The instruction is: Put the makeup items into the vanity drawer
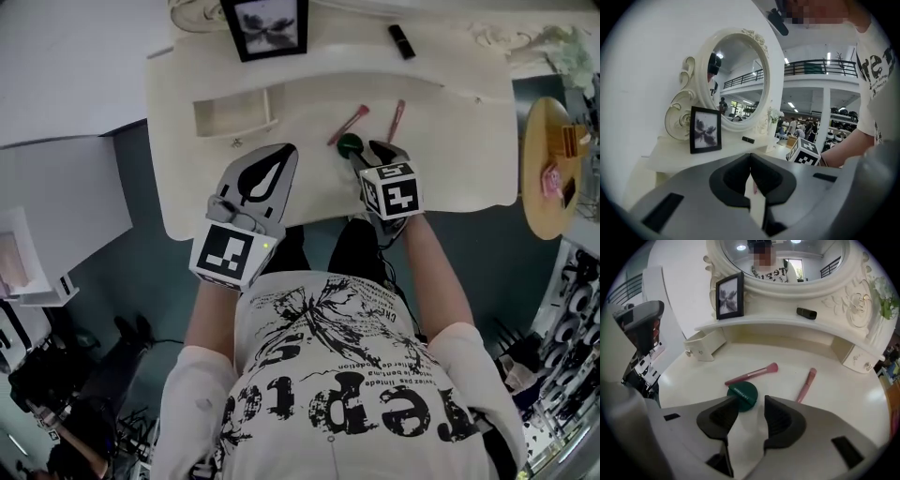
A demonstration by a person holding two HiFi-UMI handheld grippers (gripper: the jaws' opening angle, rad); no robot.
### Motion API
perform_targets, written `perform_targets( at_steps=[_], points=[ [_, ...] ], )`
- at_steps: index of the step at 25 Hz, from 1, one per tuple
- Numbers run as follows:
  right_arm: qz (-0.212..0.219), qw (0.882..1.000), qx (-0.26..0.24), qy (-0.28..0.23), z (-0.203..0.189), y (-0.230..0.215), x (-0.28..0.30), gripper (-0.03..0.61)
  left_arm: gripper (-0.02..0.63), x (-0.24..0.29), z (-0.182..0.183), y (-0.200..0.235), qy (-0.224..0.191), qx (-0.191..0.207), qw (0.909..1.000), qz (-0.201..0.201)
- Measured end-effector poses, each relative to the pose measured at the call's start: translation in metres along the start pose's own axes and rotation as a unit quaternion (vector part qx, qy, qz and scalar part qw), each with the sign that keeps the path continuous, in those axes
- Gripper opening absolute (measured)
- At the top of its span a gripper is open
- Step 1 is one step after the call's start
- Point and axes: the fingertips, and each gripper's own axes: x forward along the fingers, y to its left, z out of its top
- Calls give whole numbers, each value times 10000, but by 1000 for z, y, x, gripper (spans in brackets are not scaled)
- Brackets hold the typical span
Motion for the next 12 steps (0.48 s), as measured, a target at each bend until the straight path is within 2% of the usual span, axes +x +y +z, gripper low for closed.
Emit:
perform_targets(
  at_steps=[3, 6, 8, 12],
  points=[
    [29, 9999, 161, 18, -2, 6, 5, 121, 14, 0, -10, 6, 260, 96, 9995, -151],
    [64, 9996, 256, 33, -3, 9, 5, 90, 14, -2, -12, 11, 272, 93, 9994, -205],
    [26, 9996, 291, 19, -2, 7, 4, 34, 14, -3, -10, 12, 247, 92, 9993, -264],
    [-43, 9995, 313, 19, -1, 5, 0, 29, 14, -5, -9, 10, 221, 161, 9988, -397]
  ],
)
